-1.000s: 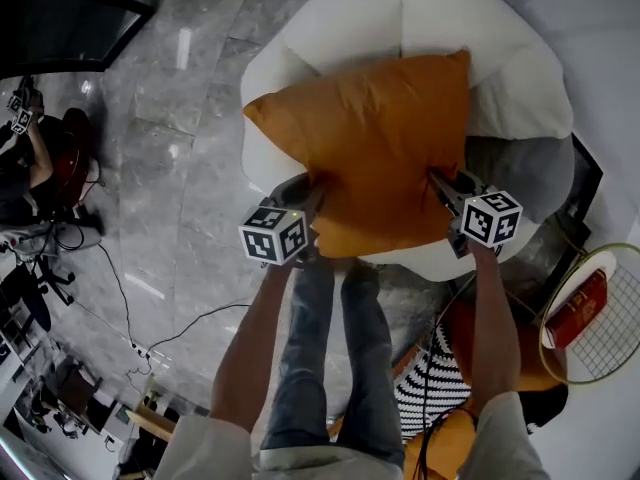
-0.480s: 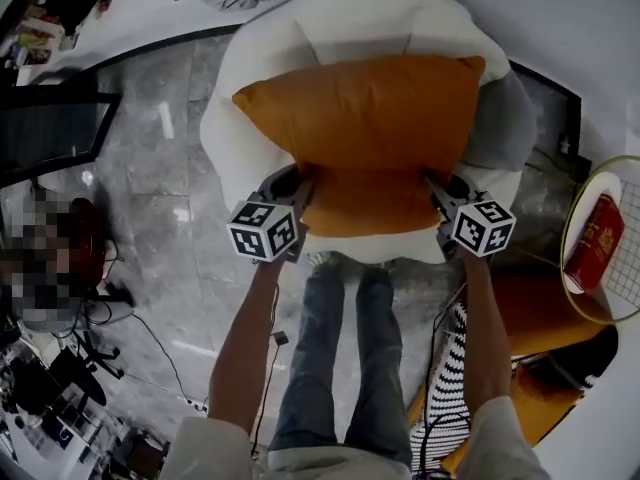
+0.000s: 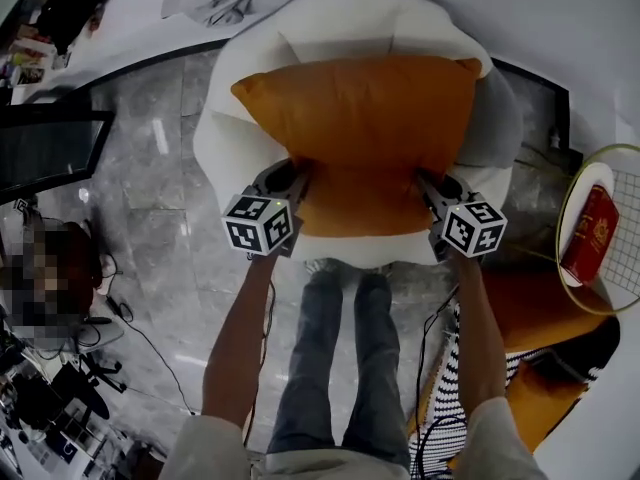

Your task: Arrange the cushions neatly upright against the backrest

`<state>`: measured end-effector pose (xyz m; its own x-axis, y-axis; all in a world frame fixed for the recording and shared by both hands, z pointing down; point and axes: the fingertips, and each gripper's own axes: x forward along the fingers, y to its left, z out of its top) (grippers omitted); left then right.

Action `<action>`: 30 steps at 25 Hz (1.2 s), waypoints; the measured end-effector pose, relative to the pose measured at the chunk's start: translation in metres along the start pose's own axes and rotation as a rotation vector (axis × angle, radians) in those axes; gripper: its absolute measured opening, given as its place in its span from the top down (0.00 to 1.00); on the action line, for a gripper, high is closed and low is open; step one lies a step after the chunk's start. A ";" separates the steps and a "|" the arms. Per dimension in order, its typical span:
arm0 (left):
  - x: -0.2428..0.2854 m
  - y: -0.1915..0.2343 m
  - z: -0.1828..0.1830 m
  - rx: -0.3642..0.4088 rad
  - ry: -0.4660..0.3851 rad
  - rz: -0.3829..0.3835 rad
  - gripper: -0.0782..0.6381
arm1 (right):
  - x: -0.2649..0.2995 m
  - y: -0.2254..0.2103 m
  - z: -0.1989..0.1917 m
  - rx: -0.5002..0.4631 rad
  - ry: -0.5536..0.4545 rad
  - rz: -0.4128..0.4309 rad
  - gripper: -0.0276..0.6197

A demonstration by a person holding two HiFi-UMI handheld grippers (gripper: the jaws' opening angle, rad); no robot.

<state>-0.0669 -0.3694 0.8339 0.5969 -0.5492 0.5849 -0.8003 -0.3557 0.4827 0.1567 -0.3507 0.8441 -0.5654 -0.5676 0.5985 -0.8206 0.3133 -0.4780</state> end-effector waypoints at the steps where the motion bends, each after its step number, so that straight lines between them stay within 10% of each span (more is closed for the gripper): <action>1: 0.002 0.004 0.005 -0.001 -0.008 0.002 0.78 | 0.004 0.000 0.003 -0.002 -0.001 -0.001 0.77; 14: 0.040 0.045 0.113 0.112 -0.080 0.001 0.78 | 0.065 -0.013 0.104 -0.059 -0.094 -0.035 0.76; 23: 0.059 0.055 0.124 0.128 -0.092 -0.012 0.77 | 0.081 -0.030 0.105 -0.031 -0.126 -0.062 0.70; 30: 0.058 0.074 0.115 0.069 -0.127 0.066 0.53 | 0.082 -0.045 0.102 -0.042 -0.163 -0.132 0.49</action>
<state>-0.0981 -0.5148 0.8285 0.5347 -0.6625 0.5245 -0.8419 -0.3647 0.3976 0.1562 -0.4891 0.8489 -0.4345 -0.7205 0.5404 -0.8913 0.2576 -0.3732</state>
